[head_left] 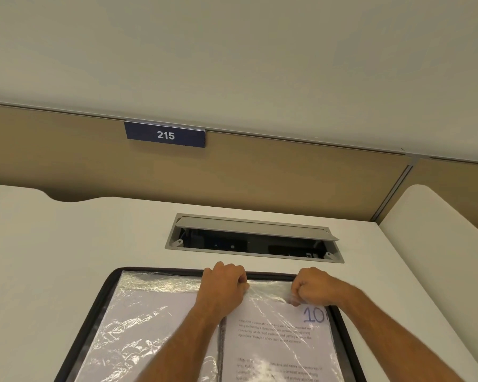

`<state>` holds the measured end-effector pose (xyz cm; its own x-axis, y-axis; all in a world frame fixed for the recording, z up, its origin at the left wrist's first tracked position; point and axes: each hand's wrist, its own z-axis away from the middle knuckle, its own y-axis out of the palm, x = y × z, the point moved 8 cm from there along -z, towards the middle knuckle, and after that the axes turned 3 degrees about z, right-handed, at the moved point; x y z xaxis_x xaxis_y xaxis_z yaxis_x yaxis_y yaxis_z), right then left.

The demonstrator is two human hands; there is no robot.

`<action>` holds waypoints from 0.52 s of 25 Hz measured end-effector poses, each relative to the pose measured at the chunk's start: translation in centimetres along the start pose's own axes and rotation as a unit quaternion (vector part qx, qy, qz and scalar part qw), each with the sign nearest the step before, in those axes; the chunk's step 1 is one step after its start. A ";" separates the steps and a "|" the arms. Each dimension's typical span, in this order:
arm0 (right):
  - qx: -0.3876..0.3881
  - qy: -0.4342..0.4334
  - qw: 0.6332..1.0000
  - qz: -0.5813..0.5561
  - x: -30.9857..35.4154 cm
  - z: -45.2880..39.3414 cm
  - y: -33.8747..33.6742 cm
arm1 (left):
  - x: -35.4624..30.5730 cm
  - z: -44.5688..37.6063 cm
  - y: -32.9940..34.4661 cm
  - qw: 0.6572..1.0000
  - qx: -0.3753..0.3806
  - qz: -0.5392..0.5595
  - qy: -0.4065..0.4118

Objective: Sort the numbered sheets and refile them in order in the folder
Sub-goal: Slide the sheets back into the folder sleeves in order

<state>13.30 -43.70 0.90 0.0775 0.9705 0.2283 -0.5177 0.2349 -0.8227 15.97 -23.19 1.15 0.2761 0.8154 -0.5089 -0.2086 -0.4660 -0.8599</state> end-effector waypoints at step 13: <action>-0.210 0.043 0.914 -0.345 -3.9 5.9 1.5 | 6.0 8.6 -1.0 0.997 -0.066 -0.040 0.031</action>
<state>7.18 -47.48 1.82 0.3376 0.5792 0.7420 0.0506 0.7760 -0.6287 9.78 -14.88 -0.69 0.3457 0.8309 -0.4360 -0.0590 -0.4445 -0.8938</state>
